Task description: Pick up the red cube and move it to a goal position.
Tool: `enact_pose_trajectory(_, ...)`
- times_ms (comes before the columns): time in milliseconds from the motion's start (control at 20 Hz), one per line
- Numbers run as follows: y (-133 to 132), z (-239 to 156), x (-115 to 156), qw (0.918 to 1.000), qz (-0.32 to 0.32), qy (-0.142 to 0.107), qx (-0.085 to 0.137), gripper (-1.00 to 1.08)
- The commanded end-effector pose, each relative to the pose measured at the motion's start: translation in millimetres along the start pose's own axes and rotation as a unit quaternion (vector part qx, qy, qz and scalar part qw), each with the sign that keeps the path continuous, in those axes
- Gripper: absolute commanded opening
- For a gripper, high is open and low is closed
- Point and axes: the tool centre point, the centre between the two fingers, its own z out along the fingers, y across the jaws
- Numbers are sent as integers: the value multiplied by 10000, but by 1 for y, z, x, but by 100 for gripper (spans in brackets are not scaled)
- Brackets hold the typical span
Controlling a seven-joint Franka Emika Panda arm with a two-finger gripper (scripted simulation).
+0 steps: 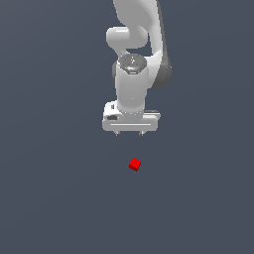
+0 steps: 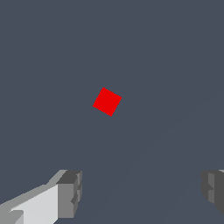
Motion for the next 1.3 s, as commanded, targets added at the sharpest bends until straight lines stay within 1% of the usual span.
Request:
enact_pose_trajectory(0,0,0,0,10000,0,0,0,100)
enact_pose_trajectory(400,-3,12,4,9998,194,-3,1,100)
enact_pose_trajectory(750,-12,44,15,9976,698,-11,4,100)
enact_pose_trajectory(950,-18,72,26,9936,1127,-17,6,100)
enact_pose_trajectory(1250,-25,115,43,9836,1805,-27,14,100)
